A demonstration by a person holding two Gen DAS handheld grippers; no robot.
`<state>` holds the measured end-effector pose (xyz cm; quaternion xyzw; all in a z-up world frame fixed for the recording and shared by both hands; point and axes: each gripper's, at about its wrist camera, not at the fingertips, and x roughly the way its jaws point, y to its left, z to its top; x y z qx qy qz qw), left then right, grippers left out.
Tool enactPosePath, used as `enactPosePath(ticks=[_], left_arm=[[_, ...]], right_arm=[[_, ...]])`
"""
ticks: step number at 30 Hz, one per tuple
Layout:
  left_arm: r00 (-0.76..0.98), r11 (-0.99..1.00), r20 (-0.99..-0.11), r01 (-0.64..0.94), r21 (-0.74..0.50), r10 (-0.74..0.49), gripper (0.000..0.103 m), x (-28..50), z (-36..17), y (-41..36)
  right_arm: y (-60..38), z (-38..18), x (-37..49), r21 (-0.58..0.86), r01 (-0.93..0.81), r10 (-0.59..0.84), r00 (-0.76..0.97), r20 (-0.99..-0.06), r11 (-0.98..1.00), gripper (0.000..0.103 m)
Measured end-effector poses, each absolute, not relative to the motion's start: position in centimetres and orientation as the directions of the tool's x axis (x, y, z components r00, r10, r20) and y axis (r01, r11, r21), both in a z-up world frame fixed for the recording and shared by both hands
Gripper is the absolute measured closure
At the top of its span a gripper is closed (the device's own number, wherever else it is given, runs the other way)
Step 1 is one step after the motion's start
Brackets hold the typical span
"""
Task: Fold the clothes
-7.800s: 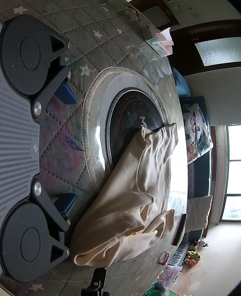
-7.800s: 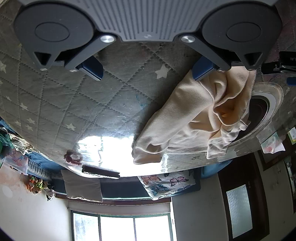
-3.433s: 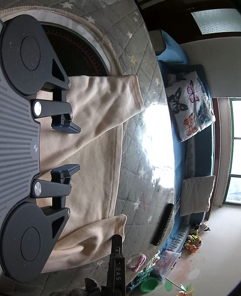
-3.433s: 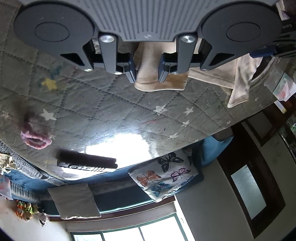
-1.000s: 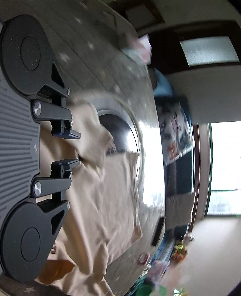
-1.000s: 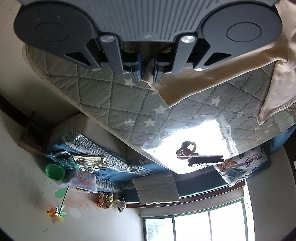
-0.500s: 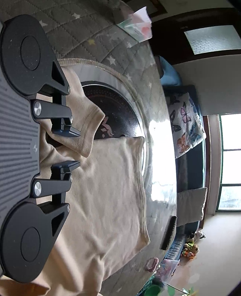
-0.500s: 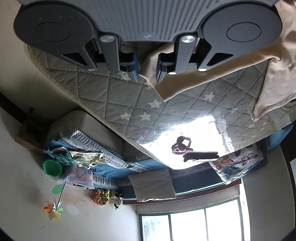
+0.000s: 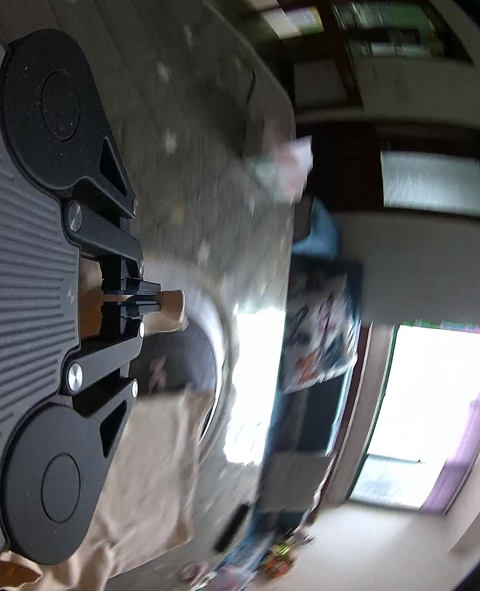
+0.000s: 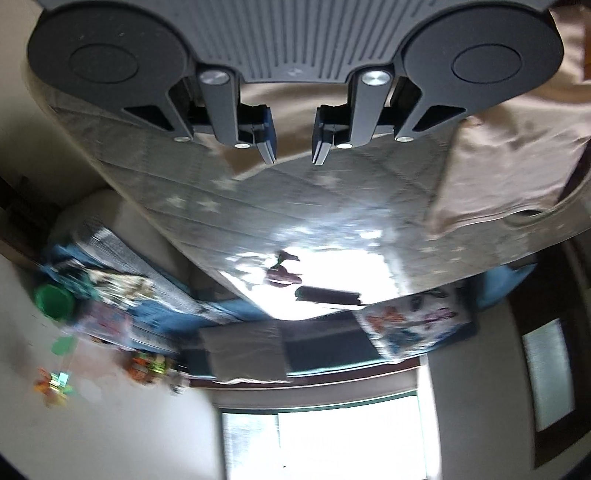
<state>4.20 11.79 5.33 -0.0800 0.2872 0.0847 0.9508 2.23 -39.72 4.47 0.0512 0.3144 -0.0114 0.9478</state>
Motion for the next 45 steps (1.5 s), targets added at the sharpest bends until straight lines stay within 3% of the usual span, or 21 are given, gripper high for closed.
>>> enactPosePath(ticks=[5,7,14,21,24,31,35,36,37,39,45], left_arm=[[0.802,0.944,-0.563,-0.312,-0.106,0.201,0.1,1.5,5.0,15.9],[0.777,0.933,-0.585,-0.347,-0.092,0.232,0.1,1.0,4.3,17.1],[0.696,0.917,-0.657,-0.398,-0.02,0.288,0.1,-0.5,1.2,18.5],[0.682,0.913,-0.662,-0.408,0.008,0.31,0.098,-1.8,1.8,18.1],[0.724,0.94,-0.641,-0.34,-0.009,0.256,0.096,-2.7,3.0,16.5],[0.799,1.0,-0.601,-0.008,-0.03,-0.011,0.072,-3.4,5.0,8.8],[0.788,0.984,-0.592,0.174,-0.048,-0.168,0.063,-3.4,5.5,4.2],[0.784,0.977,-0.59,0.211,-0.038,-0.193,0.062,-3.3,5.5,2.9],[0.783,0.973,-0.587,0.231,-0.031,-0.204,0.062,-3.1,5.6,1.9],[0.783,0.966,-0.58,0.257,-0.027,-0.225,0.062,-2.4,5.8,0.9],[0.782,0.956,-0.57,0.292,-0.021,-0.251,0.063,-0.5,6.2,-1.1]], right_arm=[[-35.8,5.3,1.9,0.087,-0.115,0.144,0.795,-0.589,0.99,0.079],[-34.0,5.4,1.8,0.082,-0.191,0.202,0.78,-0.593,0.978,0.072],[-28.5,5.5,0.4,0.051,-0.394,0.341,0.715,-0.611,0.918,0.072],[-25.3,5.1,-1.6,0.059,-0.517,0.429,0.633,-0.645,0.854,0.071],[-24.1,5.0,-2.4,0.064,-0.564,0.462,0.602,-0.651,0.824,0.071],[-21.9,4.5,-3.2,0.034,-0.615,0.482,0.58,-0.657,0.788,0.071],[-21.0,3.6,-3.0,0.006,-0.614,0.46,0.585,-0.667,0.789,0.073],[-20.9,3.5,-3.0,0.0,-0.612,0.455,0.588,-0.669,0.791,0.078],[-20.8,3.2,-2.9,-0.008,-0.613,0.449,0.587,-0.674,0.79,0.089],[-20.9,3.0,-3.0,-0.001,-0.615,0.45,0.579,-0.68,0.789,0.1],[-21.7,4.2,-5.8,-0.036,-0.682,0.486,0.557,-0.674,0.731,0.101]])
